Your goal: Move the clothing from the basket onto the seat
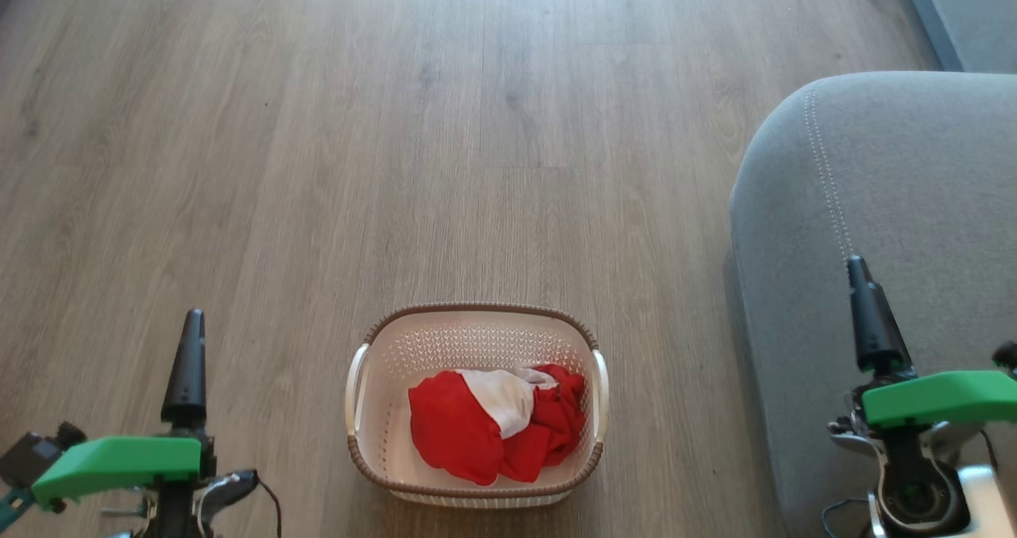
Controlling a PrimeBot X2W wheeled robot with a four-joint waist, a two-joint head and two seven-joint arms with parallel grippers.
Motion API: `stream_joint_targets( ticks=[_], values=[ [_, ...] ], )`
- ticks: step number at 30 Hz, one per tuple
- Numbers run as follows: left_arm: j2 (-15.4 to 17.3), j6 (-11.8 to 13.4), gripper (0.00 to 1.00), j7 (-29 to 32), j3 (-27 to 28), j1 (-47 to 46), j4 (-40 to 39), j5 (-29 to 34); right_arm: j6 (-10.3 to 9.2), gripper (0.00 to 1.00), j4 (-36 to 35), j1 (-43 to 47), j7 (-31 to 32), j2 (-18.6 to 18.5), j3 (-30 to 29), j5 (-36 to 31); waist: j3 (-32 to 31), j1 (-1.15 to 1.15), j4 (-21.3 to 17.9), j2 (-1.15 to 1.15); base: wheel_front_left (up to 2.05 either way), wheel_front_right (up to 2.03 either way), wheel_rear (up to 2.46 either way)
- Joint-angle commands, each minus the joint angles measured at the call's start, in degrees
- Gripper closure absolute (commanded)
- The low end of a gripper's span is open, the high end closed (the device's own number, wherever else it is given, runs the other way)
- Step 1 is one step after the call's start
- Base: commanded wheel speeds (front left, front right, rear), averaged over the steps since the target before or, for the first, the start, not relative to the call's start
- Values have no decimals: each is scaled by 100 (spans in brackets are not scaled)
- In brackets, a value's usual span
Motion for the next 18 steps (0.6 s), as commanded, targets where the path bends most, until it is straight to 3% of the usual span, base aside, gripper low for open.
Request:
stream_joint_targets(
  ticks=[1,9,18],
  values=[
    [44,-23,0,-71,147,-309,-317,218,1,0,-305,-312,-98,-22,120,-366,-1,0,25,0,0,0,0],
    [49,58,0,-187,288,-402,-757,865,1,0,-595,-419,-216,-64,356,-1286,13,0,97,0,0,0,0],
    [55,623,0,-338,-227,-385,-1427,2242,1,0,-868,-474,-368,-135,568,-2210,25,0,180,0,0,0,0]
  ],
)
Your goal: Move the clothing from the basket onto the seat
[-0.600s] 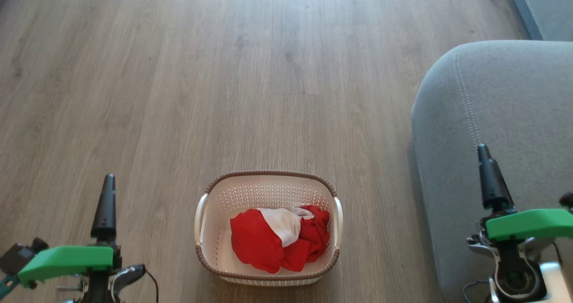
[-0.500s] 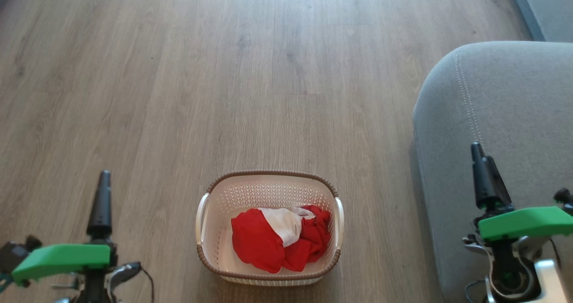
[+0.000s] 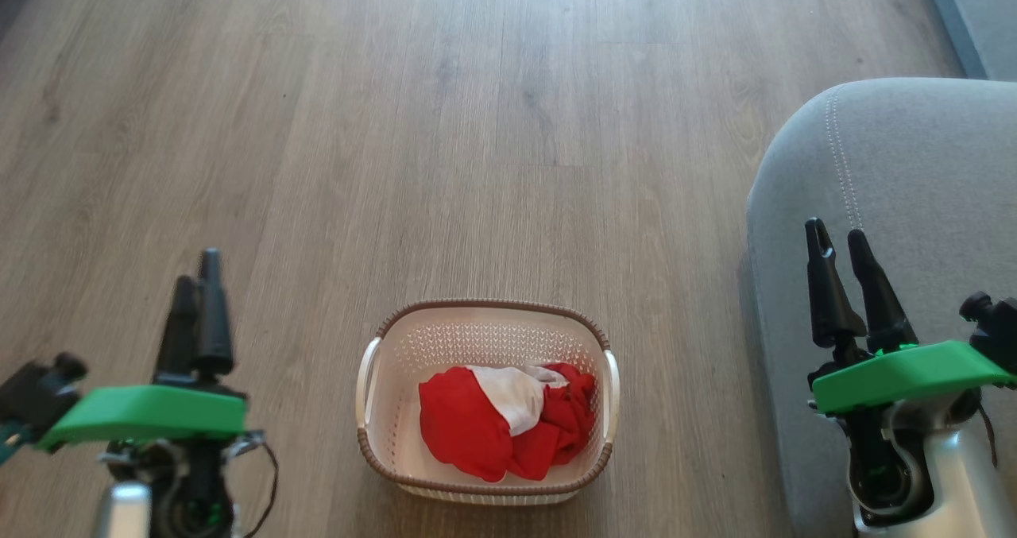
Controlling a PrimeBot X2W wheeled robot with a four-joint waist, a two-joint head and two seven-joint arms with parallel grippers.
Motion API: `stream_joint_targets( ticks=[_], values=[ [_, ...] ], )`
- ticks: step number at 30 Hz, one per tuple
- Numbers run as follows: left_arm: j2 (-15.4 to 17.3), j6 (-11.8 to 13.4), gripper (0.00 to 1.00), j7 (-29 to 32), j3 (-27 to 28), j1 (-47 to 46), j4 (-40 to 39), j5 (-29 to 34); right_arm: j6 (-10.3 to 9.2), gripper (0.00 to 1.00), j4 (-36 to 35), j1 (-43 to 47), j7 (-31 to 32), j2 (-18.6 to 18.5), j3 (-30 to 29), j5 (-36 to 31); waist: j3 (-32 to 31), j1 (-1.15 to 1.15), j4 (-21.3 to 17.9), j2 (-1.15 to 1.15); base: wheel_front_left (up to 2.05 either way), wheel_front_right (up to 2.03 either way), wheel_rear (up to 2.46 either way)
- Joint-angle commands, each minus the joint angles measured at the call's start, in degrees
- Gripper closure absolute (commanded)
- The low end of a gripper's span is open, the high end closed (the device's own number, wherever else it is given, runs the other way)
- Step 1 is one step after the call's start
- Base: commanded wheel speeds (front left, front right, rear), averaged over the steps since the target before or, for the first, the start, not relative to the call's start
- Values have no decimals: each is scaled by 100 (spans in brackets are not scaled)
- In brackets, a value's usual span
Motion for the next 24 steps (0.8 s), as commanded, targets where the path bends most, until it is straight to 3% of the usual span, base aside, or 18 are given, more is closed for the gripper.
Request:
stream_joint_targets(
  ticks=[1,12,17,24],
  values=[
    [55,50,0,-74,4,-268,-305,239,1,0,-282,-318,-80,-96,73,-225,2,0,8,0,0,0,0],
    [88,568,0,-259,-946,-234,-232,2006,1,0,-349,-257,-266,-37,168,-1316,15,0,65,0,0,0,0],
    [291,959,0,-342,-1405,-293,-149,2590,0,0,-222,-218,-351,-20,239,-1794,11,0,70,0,0,0,0],
    [768,1732,0,-459,-2262,-519,-113,3288,0,0,-252,-298,-469,-14,332,-2445,35,0,68,0,0,0,0]
  ],
)
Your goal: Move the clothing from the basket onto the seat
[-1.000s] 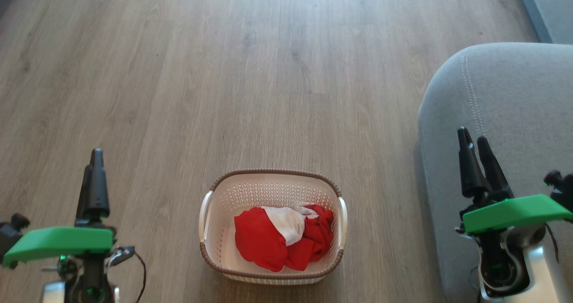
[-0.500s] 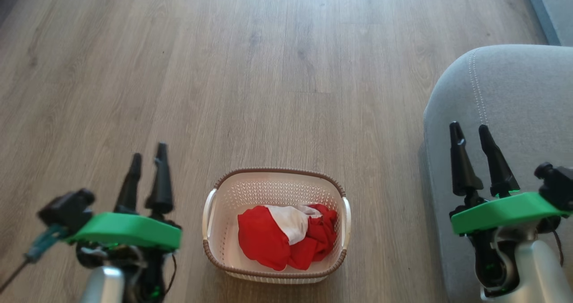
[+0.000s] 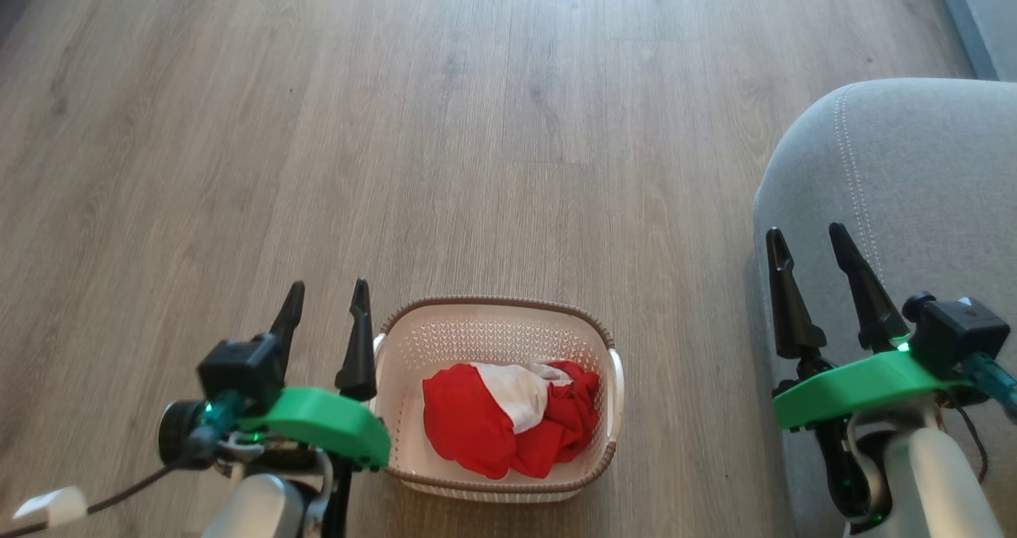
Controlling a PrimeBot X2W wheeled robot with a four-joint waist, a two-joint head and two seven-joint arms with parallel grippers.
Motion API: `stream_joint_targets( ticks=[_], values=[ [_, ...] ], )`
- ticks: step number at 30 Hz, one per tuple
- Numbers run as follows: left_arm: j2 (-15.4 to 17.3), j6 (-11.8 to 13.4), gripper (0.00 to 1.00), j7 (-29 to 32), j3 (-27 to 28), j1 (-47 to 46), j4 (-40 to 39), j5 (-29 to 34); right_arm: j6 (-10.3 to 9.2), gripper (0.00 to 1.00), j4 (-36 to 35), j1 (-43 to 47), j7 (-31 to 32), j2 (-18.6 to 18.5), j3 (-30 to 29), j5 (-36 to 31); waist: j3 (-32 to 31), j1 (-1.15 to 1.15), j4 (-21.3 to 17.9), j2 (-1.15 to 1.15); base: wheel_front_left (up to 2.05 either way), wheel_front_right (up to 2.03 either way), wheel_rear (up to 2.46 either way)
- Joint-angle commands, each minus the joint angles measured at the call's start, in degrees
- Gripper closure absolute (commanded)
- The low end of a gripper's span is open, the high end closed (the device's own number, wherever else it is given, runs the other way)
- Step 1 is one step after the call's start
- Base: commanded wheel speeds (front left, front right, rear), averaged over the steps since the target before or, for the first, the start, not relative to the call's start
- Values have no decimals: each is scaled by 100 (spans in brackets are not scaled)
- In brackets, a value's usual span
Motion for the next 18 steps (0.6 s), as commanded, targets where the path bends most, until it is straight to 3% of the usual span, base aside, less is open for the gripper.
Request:
stream_joint_targets(
  ticks=[1,8,14,18],
  values=[
    [195,287,0,-115,-122,-441,-219,268,0,0,-276,-314,-100,-17,114,-319,6,0,1,0,0,0,0],
    [392,1274,0,-232,-504,-685,-587,483,0,0,-597,-401,-218,-13,191,-864,21,0,23,0,0,0,0],
    [453,1644,0,-316,-572,-776,-892,660,0,0,-695,-407,-303,-2,183,-1181,79,0,50,0,0,0,0],
    [440,1631,0,-383,-721,-786,-820,794,0,0,-665,-378,-371,11,128,-1441,127,0,72,0,0,0,0]
  ],
)
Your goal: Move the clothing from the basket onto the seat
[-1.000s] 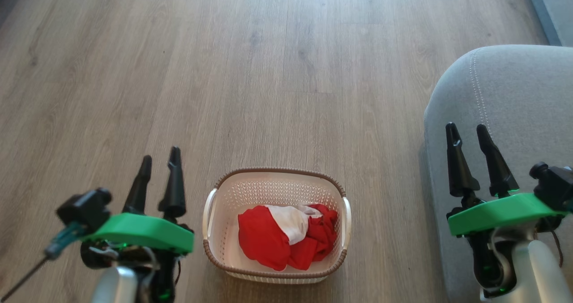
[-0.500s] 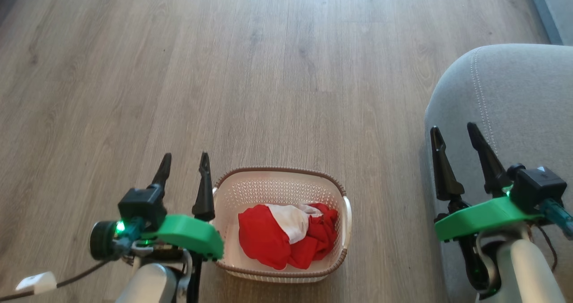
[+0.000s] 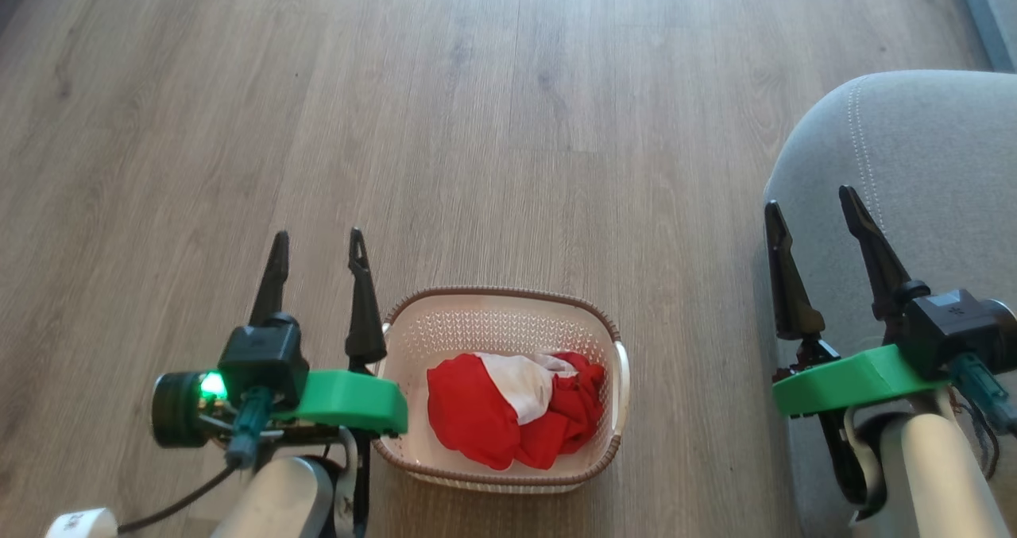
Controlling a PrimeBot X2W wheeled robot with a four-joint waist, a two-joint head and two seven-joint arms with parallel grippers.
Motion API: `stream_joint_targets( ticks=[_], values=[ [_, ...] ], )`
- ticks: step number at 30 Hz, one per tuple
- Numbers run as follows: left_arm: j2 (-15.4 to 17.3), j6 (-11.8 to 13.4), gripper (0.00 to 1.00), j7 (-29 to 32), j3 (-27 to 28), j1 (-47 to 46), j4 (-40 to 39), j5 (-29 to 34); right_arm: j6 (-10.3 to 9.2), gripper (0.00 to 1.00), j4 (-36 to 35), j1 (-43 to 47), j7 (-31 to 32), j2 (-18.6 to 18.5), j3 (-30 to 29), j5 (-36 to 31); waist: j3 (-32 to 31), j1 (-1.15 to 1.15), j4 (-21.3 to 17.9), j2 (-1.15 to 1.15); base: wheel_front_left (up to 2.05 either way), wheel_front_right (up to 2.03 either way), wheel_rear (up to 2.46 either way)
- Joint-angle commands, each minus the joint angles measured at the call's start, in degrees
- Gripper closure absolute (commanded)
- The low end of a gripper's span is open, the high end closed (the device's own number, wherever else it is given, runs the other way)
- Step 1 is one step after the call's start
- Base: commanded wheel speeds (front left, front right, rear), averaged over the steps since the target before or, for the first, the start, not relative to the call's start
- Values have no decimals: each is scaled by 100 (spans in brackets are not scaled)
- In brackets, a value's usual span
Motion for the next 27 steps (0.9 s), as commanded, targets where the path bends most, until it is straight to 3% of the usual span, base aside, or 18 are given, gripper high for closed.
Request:
stream_joint_targets(
  ticks=[1,6,12,15,19,27],
  values=[
    [61,0,0,-86,98,-289,-157,108,0,0,-196,-267,-85,11,81,-196,18,0,9,0,0,0,0],
    [-135,-487,0,-170,123,-191,188,143,0,0,20,-186,-170,15,-63,-333,55,0,30,0,0,0,0],
    [-570,-1493,0,-270,587,51,724,162,0,0,598,-120,-271,16,-269,-584,75,0,53,0,0,0,0],
    [-731,-1856,0,-320,835,122,956,340,0,0,776,-143,-322,17,-253,-843,83,0,63,0,0,0,0],
    [-855,-2167,0,-403,1141,154,1028,734,0,0,876,-202,-405,18,-228,-1207,61,0,82,0,0,0,0],
    [-875,-2342,0,-403,1182,178,1067,621,0,0,906,-258,-405,18,-206,-1173,33,0,85,0,0,0,0]
  ],
)
